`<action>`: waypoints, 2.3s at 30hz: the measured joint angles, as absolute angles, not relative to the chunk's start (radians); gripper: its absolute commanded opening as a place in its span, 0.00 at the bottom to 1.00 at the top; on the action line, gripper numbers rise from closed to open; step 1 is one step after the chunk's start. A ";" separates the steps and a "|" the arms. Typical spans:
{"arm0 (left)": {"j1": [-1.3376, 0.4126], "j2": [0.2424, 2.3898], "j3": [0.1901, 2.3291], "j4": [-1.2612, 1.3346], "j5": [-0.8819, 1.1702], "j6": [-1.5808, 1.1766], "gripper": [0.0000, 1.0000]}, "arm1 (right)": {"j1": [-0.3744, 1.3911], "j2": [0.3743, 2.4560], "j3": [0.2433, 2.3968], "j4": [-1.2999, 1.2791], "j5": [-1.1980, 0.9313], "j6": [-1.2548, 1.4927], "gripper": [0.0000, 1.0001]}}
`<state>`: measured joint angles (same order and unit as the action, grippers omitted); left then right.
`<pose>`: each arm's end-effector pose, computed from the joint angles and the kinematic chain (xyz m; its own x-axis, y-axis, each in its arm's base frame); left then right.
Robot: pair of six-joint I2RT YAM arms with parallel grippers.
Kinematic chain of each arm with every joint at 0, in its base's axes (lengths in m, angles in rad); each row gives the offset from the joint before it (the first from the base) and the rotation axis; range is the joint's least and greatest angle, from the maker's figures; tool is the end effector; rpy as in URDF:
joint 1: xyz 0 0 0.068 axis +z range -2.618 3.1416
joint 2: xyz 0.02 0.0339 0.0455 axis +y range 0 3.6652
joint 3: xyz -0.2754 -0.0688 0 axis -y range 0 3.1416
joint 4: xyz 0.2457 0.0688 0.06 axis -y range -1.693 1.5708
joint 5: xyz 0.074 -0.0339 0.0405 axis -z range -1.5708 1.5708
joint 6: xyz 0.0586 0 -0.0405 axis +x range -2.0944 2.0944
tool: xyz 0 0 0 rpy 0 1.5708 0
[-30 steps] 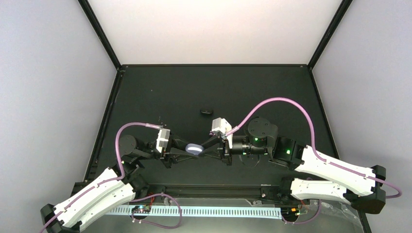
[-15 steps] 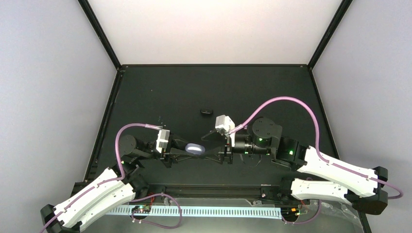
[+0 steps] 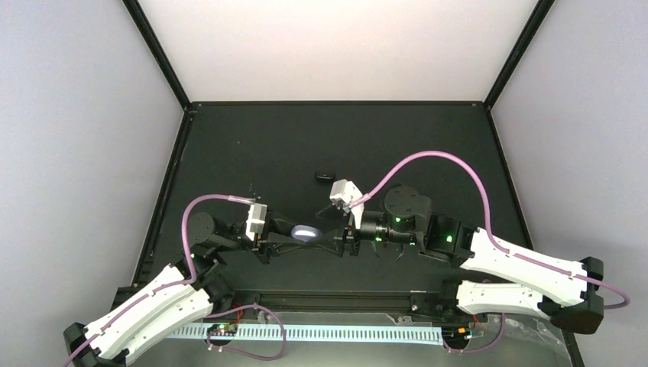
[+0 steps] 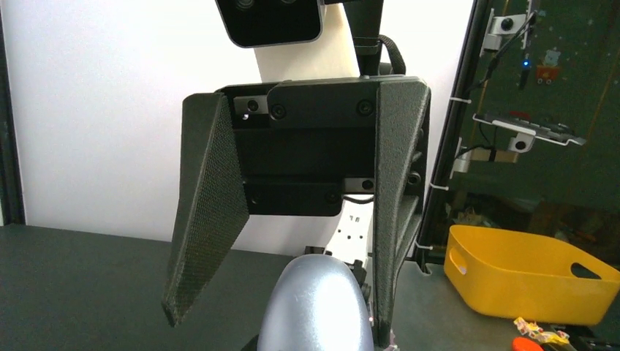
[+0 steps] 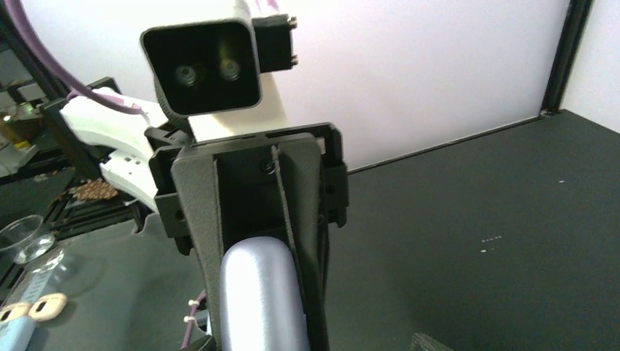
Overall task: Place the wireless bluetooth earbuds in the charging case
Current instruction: Open the charging case, then pick up the earbud from the center of the board.
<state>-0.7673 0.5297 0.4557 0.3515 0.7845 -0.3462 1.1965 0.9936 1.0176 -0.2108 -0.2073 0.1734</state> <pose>0.0741 -0.1290 0.3260 -0.1472 -0.1917 -0.9704 0.9891 -0.0290 -0.1443 0.0776 0.2306 0.3858 -0.2368 -0.1410 -0.9613 -0.9583 0.1968 0.2072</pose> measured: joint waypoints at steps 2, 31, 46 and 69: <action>-0.767 0.529 0.456 0.348 0.780 -0.342 0.02 | 1.200 0.987 1.018 -0.213 -0.178 0.183 0.68; -0.768 0.503 0.412 0.361 0.690 -0.395 0.02 | 1.193 0.949 1.018 -0.202 -0.048 0.208 0.70; -0.768 0.431 0.349 0.356 0.591 -0.424 0.02 | 0.729 0.894 0.780 -0.109 -0.029 0.497 0.69; -0.768 0.397 0.349 0.292 0.587 -0.376 0.02 | 0.376 1.367 0.602 0.024 0.110 0.645 0.41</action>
